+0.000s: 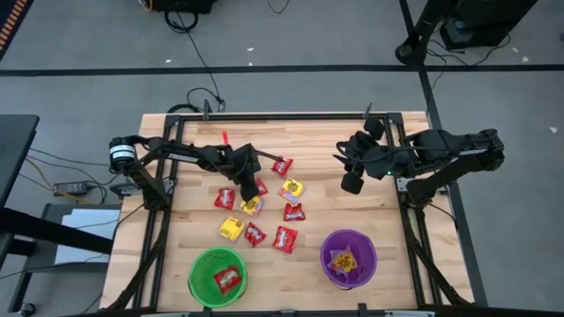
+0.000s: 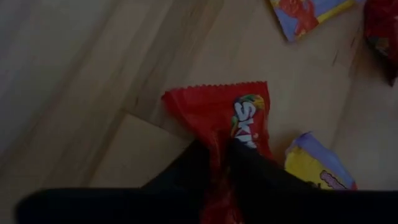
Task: Sort candy by brand, put in halloween buckets
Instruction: Put the red candy into the green bucket, then put the yellow candy into the purple bucket
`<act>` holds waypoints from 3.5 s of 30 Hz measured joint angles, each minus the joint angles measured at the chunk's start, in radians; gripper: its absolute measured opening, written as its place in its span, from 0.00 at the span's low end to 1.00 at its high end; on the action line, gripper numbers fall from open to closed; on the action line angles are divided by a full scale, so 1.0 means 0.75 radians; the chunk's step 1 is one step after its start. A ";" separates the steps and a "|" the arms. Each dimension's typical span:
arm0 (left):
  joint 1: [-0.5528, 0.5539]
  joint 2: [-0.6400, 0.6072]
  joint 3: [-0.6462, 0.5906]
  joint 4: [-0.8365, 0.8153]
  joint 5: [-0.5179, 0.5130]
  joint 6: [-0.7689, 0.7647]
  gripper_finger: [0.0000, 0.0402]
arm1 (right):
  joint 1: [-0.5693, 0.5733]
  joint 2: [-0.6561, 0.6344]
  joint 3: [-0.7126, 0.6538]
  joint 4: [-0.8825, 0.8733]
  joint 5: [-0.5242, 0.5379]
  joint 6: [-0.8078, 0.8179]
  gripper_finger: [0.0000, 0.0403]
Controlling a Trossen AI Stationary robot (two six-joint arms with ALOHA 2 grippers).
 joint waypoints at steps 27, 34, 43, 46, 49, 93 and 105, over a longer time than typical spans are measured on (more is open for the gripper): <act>-0.158 -0.333 0.420 -0.668 -0.218 0.026 0.02 | -0.035 0.000 -0.001 -0.185 0.113 0.072 0.39; -0.362 -0.606 0.420 -0.840 -0.294 -0.236 0.02 | -0.036 0.000 -0.001 -0.185 0.104 0.095 0.39; -0.846 -0.793 0.420 -0.867 -0.471 -0.570 0.02 | -0.036 0.000 -0.001 -0.189 0.104 0.158 0.39; -0.997 -0.796 0.420 -0.873 -0.507 -0.655 0.02 | -0.036 0.000 -0.001 -0.190 0.105 0.179 0.39; -1.122 -0.778 0.420 -0.875 -0.507 -0.762 0.02 | -0.036 0.000 -0.001 -0.191 0.105 0.206 0.39; -1.676 -0.436 0.520 -0.703 -0.876 -1.109 0.33 | 0.097 -0.001 -0.001 -0.193 0.073 0.529 0.39; -1.339 -0.476 0.520 -1.290 -1.403 -0.962 0.39 | 0.124 0.005 -0.001 -0.028 0.266 0.325 0.39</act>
